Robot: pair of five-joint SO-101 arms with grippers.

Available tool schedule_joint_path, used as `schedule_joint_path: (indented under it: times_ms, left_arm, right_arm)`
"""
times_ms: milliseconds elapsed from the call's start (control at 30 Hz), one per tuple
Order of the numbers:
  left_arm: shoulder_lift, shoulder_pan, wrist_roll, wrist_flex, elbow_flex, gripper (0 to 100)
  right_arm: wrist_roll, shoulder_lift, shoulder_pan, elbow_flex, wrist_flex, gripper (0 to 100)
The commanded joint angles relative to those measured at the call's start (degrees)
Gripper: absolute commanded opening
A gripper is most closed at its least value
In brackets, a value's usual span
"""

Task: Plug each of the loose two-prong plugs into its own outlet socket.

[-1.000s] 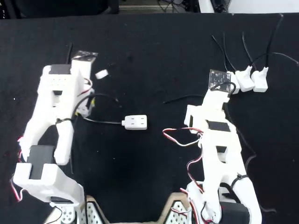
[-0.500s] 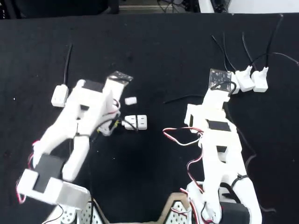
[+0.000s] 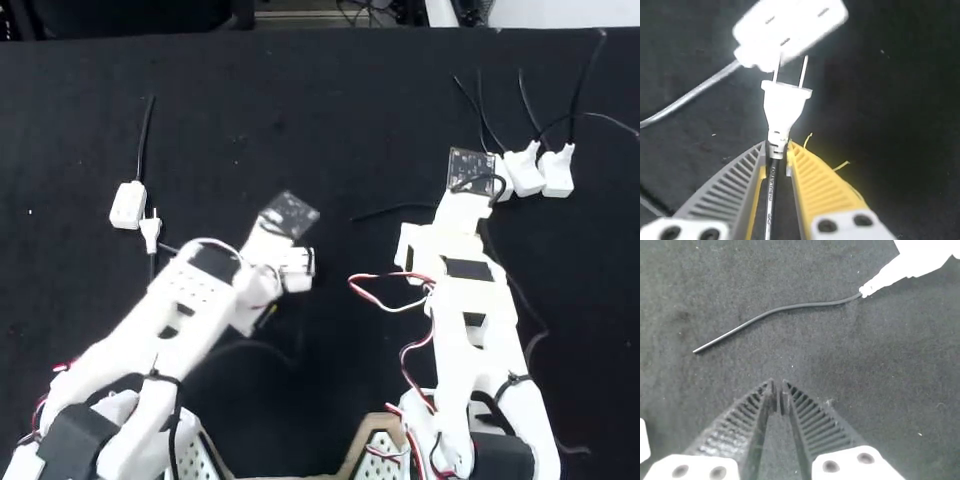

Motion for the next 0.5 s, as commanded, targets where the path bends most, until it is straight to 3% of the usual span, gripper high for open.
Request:
schedule_joint_path:
  times_ms: [0, 233, 467]
  left_arm:
    - [-1.8, 2.1, 1.1, -0.8, 0.0, 3]
    - [-2.3, 1.6, 1.1, -0.5, -0.6, 4]
    - [-1.8, 1.6, 1.1, -4.4, -1.1, 25]
  right_arm:
    - [-0.2, -1.9, -0.9, -3.7, -1.2, 1.5]
    - [-0.2, -1.9, -1.0, -3.7, -1.2, 1.5]
    - [-0.2, -1.9, -1.0, -3.7, -1.2, 1.5]
